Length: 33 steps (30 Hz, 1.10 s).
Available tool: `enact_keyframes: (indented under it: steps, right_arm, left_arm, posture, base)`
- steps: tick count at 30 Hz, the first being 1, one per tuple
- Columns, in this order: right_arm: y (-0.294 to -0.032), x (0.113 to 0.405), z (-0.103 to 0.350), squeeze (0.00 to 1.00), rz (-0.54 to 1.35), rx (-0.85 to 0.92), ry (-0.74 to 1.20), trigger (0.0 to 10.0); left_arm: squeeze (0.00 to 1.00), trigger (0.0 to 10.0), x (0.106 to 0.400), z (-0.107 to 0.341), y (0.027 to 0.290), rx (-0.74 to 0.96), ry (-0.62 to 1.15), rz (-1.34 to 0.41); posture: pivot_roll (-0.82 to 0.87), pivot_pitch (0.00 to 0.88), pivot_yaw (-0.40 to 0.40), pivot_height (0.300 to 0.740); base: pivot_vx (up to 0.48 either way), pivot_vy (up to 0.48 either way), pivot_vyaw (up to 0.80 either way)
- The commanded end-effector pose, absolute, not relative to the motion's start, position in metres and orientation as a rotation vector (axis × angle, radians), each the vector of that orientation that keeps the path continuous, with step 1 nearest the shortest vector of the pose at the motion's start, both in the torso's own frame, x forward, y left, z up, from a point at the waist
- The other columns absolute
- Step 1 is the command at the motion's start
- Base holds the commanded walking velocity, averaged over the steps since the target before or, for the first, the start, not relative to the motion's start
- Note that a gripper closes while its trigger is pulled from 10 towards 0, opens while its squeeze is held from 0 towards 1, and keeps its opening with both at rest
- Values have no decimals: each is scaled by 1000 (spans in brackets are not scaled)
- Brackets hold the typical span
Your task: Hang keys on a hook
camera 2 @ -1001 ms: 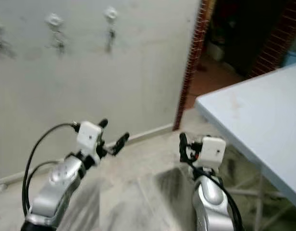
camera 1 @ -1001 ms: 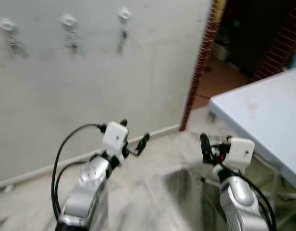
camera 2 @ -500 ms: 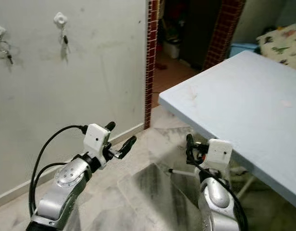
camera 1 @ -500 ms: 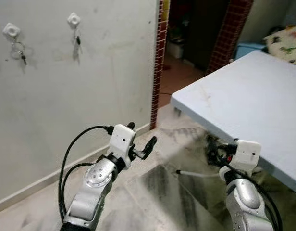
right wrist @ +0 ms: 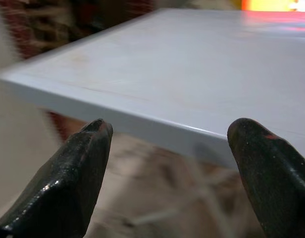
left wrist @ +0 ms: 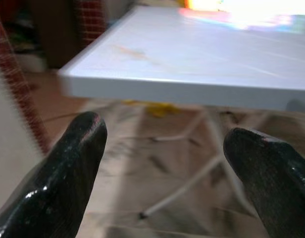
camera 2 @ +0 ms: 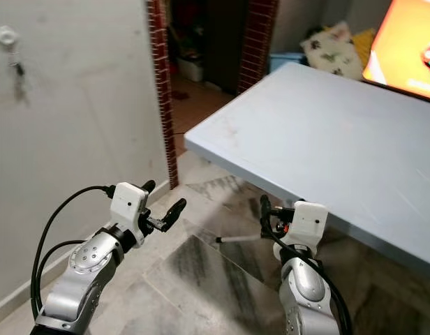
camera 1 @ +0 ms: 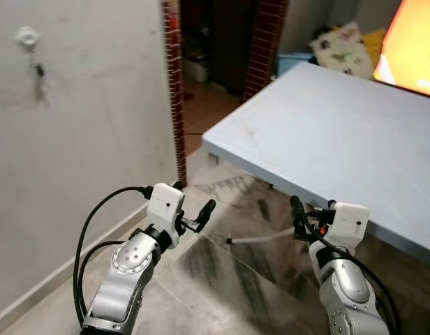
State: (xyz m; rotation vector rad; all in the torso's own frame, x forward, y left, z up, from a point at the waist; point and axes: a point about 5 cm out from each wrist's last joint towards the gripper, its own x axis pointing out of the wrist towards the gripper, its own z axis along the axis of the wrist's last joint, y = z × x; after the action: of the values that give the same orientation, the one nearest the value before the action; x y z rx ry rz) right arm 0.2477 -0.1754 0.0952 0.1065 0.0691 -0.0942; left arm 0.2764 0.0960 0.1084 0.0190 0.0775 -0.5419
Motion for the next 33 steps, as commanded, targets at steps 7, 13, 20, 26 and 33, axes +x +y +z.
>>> enact_keyframes:
  steps: [7, 13, 20, 26, 33]
  right_arm:
    - [-175, 251, 102, 0, -87, 105, 46, 10000]
    - [-175, 251, 101, 0, -90, 108, 50, 10000]
    - [-174, 252, 101, 0, -89, 106, 51, 10000]
    - [-175, 251, 101, 0, -89, 104, 52, 10000]
    - [-175, 252, 102, 0, -86, 102, 51, 10000]
  left_arm:
    - [0, 10000, 296, 114, 117, 38, 74, -429]
    - [0, 10000, 297, 110, 122, 37, 94, -421]
    - [0, 10000, 293, 105, 117, 34, 103, -447]
    - [0, 10000, 295, 105, 119, 42, 103, -445]
    - [0, 10000, 296, 108, 116, 24, 83, -454]
  posture:
    - [87, 0, 3, 740]
    - [88, 0, 4, 740]
    - [85, 0, -2, 740]
    - [82, 0, -3, 740]
    - [80, 0, -2, 740]
  base:
    - [0, 0, -791]
    - [0, 0, -788]
    - [0, 0, -788]
    - [0, 0, -788]
    - [0, 0, -788]
